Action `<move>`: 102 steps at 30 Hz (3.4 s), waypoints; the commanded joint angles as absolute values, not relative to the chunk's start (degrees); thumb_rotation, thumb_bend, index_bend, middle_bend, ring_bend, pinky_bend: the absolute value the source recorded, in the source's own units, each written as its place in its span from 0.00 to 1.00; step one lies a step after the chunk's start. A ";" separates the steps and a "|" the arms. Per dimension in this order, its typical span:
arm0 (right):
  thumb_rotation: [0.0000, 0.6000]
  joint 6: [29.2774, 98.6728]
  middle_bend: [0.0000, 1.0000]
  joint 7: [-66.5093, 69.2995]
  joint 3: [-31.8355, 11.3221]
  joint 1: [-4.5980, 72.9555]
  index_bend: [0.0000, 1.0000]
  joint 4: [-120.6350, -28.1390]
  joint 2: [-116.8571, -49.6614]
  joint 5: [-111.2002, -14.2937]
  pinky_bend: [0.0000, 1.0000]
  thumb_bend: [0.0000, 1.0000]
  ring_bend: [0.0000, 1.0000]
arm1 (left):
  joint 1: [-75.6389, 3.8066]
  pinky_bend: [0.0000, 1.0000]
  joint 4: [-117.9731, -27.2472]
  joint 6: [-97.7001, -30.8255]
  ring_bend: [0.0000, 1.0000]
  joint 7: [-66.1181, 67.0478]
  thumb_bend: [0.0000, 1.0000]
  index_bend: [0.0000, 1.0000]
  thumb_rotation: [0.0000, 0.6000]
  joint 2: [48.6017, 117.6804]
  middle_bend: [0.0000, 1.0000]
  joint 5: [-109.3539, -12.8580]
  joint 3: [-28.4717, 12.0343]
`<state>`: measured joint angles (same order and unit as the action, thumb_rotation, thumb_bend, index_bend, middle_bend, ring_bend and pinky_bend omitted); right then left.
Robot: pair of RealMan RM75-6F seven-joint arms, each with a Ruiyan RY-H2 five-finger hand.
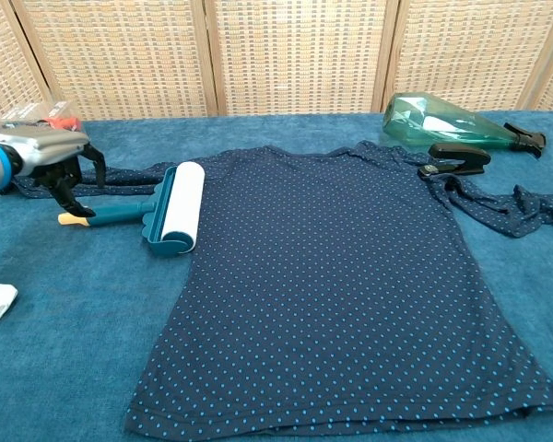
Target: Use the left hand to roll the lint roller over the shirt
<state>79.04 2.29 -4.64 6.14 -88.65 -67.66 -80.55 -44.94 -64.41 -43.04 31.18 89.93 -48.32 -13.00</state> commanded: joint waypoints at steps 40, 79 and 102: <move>1.00 80.37 0.00 2.75 -4.72 5.71 0.00 -88.60 -67.62 -81.28 0.00 0.09 0.00 | -48.44 0.68 -62.71 -43.13 0.72 22.55 0.41 0.88 1.00 90.81 0.87 -57.62 -9.39; 1.00 78.87 0.00 2.70 -5.75 6.08 0.00 -86.95 -68.19 -78.59 0.00 0.09 0.00 | -57.09 0.66 -64.00 -24.55 0.72 -1.16 0.32 0.88 1.00 87.23 0.87 -73.90 -6.90; 1.00 76.12 0.00 3.42 -5.76 7.12 0.00 -85.10 -69.25 -77.51 0.00 0.09 0.00 | -65.25 0.66 -63.78 -18.02 0.72 3.41 0.32 0.88 1.00 86.77 0.87 -68.87 -6.97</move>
<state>76.16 3.38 -5.78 7.10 -85.13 -69.23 -77.51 -64.57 -63.97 -18.25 2.65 86.29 -69.67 -7.01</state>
